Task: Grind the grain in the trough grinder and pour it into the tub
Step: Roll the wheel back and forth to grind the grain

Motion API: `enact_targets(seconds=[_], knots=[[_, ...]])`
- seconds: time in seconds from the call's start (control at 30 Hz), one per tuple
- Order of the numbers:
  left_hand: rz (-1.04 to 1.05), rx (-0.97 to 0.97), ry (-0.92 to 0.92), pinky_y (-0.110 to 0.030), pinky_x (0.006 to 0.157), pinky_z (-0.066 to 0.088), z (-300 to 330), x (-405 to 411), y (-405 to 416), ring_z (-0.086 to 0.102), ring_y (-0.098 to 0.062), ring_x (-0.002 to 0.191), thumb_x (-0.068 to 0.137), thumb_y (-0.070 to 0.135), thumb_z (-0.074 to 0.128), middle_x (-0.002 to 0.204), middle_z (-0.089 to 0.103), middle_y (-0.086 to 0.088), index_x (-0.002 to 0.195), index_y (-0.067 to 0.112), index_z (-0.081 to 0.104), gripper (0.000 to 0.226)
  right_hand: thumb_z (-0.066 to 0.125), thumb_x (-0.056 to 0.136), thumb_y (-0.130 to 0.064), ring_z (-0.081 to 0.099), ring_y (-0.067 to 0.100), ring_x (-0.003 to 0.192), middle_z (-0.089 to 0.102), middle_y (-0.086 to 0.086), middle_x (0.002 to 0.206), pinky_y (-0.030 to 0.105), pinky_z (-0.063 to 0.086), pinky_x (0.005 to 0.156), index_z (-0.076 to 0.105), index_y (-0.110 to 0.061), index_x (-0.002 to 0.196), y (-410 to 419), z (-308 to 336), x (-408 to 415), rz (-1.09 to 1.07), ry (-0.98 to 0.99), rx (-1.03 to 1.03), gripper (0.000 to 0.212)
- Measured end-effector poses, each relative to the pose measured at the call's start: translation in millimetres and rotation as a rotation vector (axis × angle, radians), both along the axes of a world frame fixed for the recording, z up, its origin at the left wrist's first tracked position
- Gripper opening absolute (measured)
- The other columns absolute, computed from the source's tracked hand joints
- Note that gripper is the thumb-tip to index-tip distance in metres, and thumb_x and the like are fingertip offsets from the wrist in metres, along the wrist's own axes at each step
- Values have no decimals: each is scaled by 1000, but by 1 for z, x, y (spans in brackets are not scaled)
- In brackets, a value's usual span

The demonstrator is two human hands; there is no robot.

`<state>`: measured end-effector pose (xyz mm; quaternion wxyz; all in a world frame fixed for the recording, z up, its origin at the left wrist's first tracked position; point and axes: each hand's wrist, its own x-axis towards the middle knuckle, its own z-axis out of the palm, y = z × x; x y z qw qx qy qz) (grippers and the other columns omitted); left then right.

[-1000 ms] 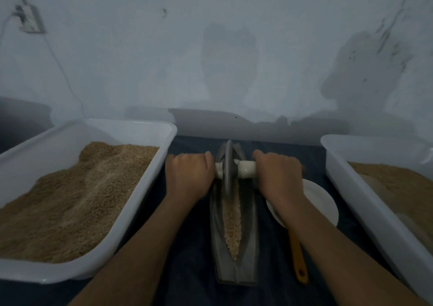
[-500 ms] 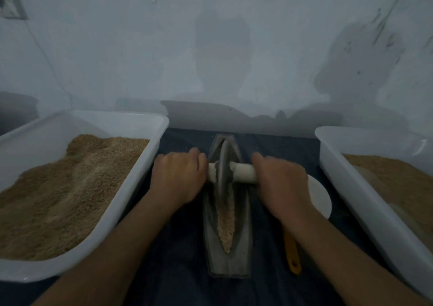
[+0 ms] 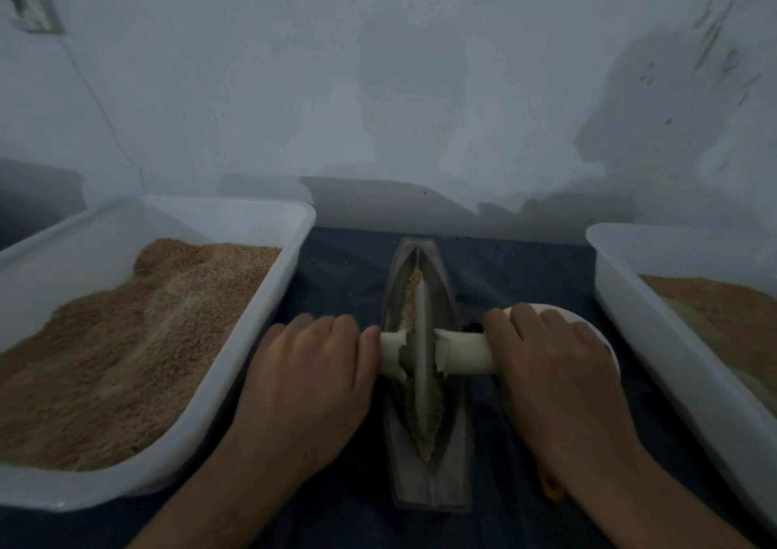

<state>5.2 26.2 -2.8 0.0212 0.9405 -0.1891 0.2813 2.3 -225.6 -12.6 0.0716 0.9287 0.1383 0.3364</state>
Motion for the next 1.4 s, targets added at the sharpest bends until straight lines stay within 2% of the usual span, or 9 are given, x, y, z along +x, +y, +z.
enact_targets(seconds=[0.13,0.33,0.6,0.73,0.87,1.07,1.17,1.3,1.4], knots=[[139,177,45,-32,61,39,-2,29,-9,49,-22,64,104,29,12,77,42,7,89,26,40,32,85,67,-20,53,21,62,57,-1,76,32,37,56,49,-24,91,10,13,38,-55,96,-26,44],[239,172,95,-34,67,37,18,102,-34,52,-23,70,99,14,41,78,46,0,83,20,41,17,71,84,-39,64,27,83,66,1,94,38,53,72,51,-28,103,15,27,104,-224,389,104,30],[185,-25,49,-35,63,40,-1,27,-13,46,-17,61,106,36,17,70,50,10,78,30,44,39,81,68,-18,46,23,68,50,2,81,37,37,60,48,-22,98,10,0,27,-61,24,22,45],[140,-102,-29,-38,62,35,-2,7,-13,40,-17,60,107,41,14,67,46,9,76,30,45,46,81,67,-14,42,22,69,47,3,85,37,33,58,46,-20,99,-2,-14,11,-31,3,58,48],[267,1,29,-34,64,31,3,56,-24,44,-21,67,102,32,13,76,51,6,82,26,44,37,84,68,-19,46,22,59,53,3,76,33,30,54,47,-20,94,7,1,48,-93,49,6,46],[368,-15,108,-34,70,30,10,107,-39,42,-20,67,97,15,36,76,43,2,82,22,45,19,73,84,-31,62,24,80,66,0,93,35,32,68,53,-25,101,26,33,109,-253,303,61,27],[289,-25,72,-33,66,33,7,81,-32,44,-20,64,100,19,37,76,49,2,84,21,43,17,71,85,-29,61,25,78,62,0,90,35,32,67,52,-24,103,27,26,82,-235,191,22,26],[224,-71,54,-36,67,37,-4,26,-16,45,-17,68,105,38,11,79,52,10,88,31,47,40,76,75,-16,48,25,74,51,4,88,41,40,66,50,-20,101,19,2,16,-112,49,82,37],[117,-148,-10,-43,73,43,-10,-4,-9,54,-18,74,108,42,20,85,62,9,104,30,61,43,75,71,-13,45,26,75,49,6,90,42,38,64,51,-18,105,7,-12,-10,-71,-14,71,41]])
